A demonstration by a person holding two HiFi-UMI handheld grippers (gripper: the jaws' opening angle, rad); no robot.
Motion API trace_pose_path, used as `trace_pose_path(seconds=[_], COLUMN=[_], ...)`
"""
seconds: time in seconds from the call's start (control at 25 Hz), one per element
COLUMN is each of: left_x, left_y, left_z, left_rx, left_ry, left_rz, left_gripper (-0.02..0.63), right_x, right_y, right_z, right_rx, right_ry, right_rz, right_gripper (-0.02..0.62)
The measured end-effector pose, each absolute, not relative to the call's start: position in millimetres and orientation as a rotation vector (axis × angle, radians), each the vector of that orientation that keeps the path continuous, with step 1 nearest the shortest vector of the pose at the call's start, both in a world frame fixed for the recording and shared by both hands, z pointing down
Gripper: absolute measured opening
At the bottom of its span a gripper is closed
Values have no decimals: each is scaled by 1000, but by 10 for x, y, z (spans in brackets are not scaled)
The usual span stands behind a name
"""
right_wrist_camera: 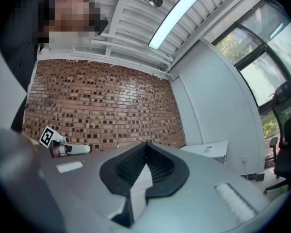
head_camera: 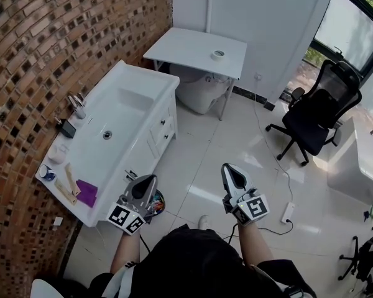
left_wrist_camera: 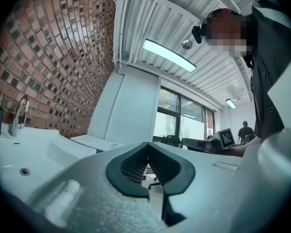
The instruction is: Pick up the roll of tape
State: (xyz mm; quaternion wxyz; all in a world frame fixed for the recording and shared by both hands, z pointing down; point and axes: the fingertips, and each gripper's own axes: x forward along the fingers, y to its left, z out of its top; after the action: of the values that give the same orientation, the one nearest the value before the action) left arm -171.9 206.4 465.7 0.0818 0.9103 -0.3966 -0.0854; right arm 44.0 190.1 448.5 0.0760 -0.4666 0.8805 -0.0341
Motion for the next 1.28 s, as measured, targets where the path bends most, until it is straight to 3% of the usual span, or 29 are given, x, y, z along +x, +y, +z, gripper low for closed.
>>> trace_pose_path(seconds=[0.76,1.28], left_x=[-173,52], left_y=[1574,637], left_z=[4776,4853], left_rx=[2732,2748], left_ry=[-1083,-959], left_rz=[-224,-277], left_gripper=[2,2], right_x=[2085,2306], right_y=[1511,865], right_z=[4756,4758], right_rx=[-1520,-1652], right_ry=[2567,2497], right_rz=[-163,-123], right_gripper=[3,3])
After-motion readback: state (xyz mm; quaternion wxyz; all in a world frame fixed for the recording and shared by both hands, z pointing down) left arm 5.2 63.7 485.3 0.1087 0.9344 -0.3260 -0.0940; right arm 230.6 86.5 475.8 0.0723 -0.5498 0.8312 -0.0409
